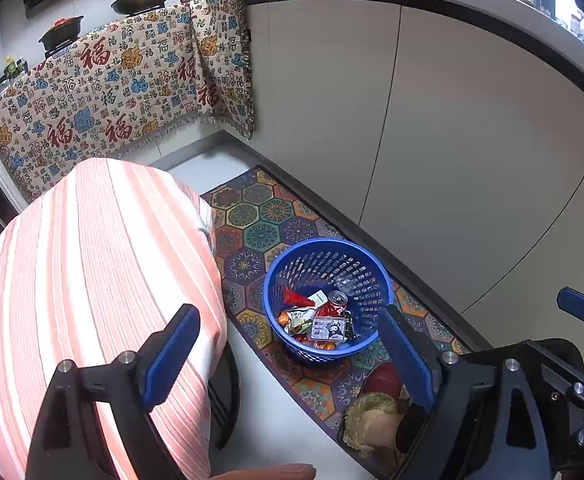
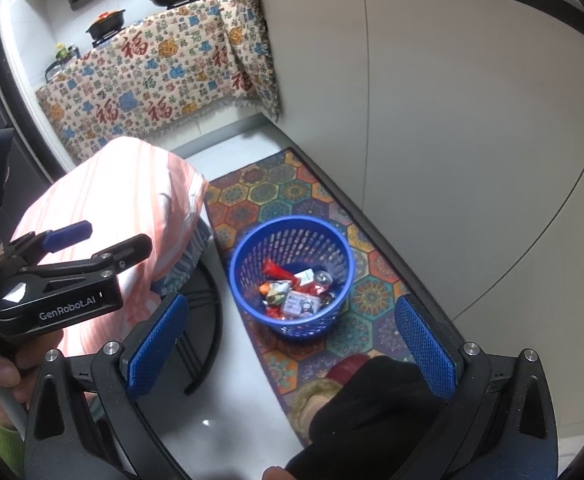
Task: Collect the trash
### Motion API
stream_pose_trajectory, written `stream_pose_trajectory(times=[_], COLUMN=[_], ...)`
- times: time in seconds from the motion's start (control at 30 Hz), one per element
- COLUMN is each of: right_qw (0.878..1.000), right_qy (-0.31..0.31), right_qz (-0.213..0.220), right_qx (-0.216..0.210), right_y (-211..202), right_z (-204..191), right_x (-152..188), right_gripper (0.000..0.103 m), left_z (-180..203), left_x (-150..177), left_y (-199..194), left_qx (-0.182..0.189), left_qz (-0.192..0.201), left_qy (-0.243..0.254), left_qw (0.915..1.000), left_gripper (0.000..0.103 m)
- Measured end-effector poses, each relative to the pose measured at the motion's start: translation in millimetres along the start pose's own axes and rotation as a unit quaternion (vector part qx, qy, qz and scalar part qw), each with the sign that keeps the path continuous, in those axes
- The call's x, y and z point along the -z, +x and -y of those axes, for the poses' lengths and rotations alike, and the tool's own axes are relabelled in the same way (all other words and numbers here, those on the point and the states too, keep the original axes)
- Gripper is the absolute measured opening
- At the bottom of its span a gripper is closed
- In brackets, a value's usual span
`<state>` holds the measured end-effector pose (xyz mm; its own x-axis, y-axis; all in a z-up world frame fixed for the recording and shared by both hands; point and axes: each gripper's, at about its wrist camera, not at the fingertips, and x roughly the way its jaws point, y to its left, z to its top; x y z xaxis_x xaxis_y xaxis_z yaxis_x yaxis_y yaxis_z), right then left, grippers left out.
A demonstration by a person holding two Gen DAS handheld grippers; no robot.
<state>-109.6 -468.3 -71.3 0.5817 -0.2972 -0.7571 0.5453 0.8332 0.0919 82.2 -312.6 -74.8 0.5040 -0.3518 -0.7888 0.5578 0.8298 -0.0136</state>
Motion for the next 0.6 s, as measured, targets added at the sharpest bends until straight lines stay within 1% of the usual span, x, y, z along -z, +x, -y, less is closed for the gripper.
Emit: stream_pose_trajectory(times=[0.6], right_qw=[1.0], right_qy=[0.003], right_qz=[-0.013], right_qx=[-0.009], right_y=[4.6], right_z=[-2.4], right_x=[1.0], right_gripper=[0.103], left_z=[-3.4], left_x=[0.1], left_y=[6.2], left_qx=[-0.001], left_qz=[-0.01], left_qy=[-0.003], left_qw=[0.9999], left_gripper=[0.092])
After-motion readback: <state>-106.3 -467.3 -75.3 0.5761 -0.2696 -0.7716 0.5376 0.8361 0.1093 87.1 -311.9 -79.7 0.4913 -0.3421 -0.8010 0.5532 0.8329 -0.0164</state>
